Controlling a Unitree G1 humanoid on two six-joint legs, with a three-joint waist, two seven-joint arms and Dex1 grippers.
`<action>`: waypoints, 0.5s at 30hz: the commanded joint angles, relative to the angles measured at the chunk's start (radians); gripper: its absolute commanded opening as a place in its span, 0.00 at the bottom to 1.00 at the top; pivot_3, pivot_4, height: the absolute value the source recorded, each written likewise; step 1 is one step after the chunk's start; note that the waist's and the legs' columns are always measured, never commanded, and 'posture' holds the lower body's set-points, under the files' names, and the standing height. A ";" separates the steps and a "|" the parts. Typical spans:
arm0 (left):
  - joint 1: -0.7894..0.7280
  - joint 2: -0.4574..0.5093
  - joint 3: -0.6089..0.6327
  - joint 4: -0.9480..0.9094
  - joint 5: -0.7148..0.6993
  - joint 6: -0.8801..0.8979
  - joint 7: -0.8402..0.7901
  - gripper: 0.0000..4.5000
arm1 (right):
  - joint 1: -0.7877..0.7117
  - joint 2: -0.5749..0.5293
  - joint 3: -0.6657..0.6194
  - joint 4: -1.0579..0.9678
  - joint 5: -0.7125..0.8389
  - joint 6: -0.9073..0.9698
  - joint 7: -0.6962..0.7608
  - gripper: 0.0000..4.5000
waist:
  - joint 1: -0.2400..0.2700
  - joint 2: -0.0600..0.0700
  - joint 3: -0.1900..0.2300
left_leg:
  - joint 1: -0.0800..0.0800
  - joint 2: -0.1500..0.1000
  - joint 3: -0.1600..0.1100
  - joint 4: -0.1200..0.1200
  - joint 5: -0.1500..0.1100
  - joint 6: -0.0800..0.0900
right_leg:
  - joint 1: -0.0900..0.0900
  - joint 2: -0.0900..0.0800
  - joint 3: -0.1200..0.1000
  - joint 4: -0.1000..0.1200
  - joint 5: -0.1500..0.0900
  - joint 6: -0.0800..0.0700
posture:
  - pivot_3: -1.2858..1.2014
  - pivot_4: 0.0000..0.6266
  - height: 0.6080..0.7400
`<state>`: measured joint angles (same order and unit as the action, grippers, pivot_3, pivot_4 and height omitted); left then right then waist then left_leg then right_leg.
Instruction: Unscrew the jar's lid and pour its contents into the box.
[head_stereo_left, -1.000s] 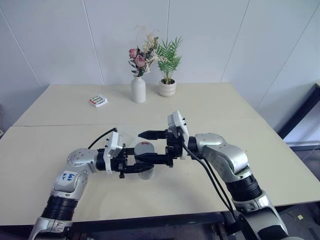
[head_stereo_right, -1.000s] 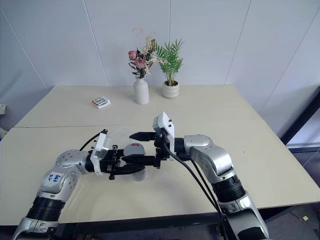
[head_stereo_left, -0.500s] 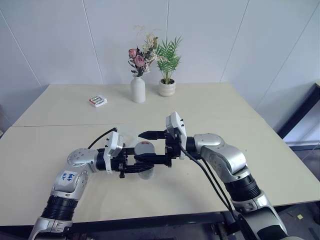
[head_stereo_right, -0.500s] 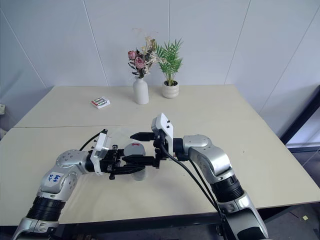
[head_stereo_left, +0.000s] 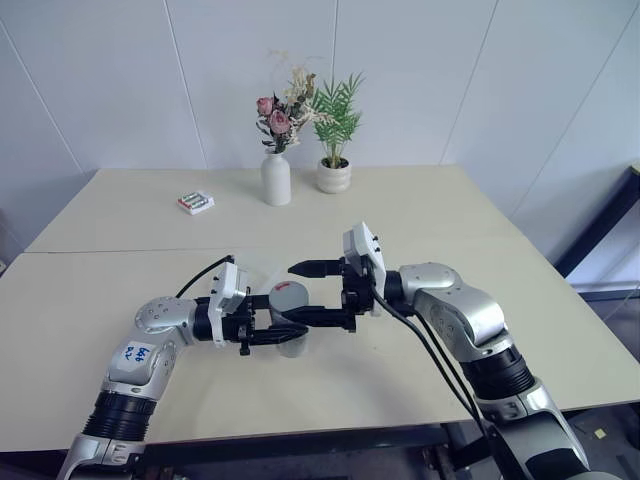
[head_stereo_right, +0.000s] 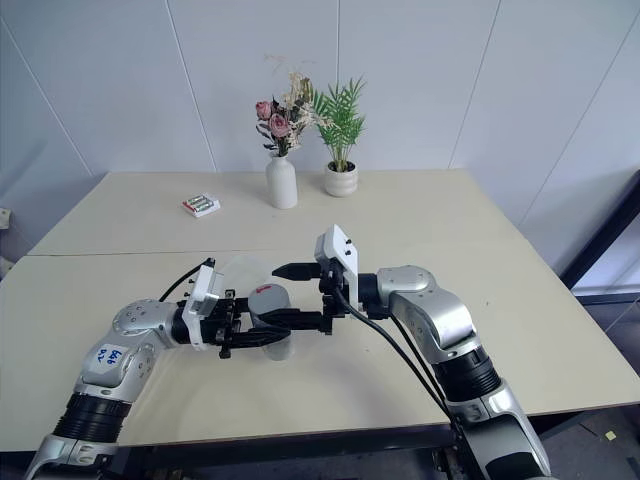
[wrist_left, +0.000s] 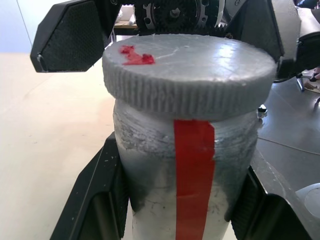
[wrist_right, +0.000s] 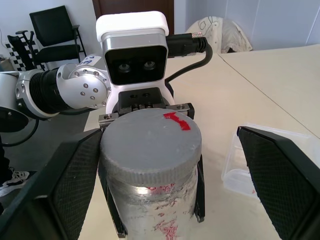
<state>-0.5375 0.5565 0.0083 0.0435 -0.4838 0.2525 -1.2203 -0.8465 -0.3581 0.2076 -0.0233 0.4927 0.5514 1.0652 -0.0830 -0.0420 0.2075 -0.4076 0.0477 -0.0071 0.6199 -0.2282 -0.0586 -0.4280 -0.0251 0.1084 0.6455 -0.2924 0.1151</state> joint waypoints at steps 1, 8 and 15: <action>-0.001 0.002 0.003 -0.043 -0.023 -0.007 -0.020 0.47 | 0.001 -0.030 -0.055 0.006 -0.003 -0.008 -0.013 0.99 | 0.000 0.000 0.000 | 0.000 0.000 0.000 0.000 0.000 0.000 | 0.000 0.000 0.000 0.000 0.000 0.000 | 0.52 0.24 1.00; 0.000 0.004 0.003 -0.045 -0.023 -0.004 -0.021 0.47 | 0.007 -0.050 -0.062 0.008 0.011 -0.009 0.005 0.99 | 0.000 0.000 0.000 | 0.000 0.000 0.000 0.000 0.000 0.000 | 0.000 0.000 0.000 0.000 0.000 0.000 | 0.52 0.24 1.00; 0.000 0.003 0.004 -0.045 -0.022 -0.002 -0.020 0.47 | 0.005 -0.062 -0.070 0.018 0.020 -0.008 0.017 0.99 | 0.000 0.000 0.000 | 0.000 0.000 0.000 0.000 0.000 0.000 | 0.000 0.000 0.000 0.000 0.000 0.000 | 0.52 0.24 1.00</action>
<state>-0.5375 0.5570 0.0167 0.0435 -0.4841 0.2588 -1.2202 -0.8370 -0.4069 0.1887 -0.0081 0.5123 0.5505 1.0988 -0.0826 -0.0420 0.2075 -0.4076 0.0477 -0.0070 0.6199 -0.2282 -0.0586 -0.4280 -0.0251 0.1085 0.6454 -0.2925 0.1152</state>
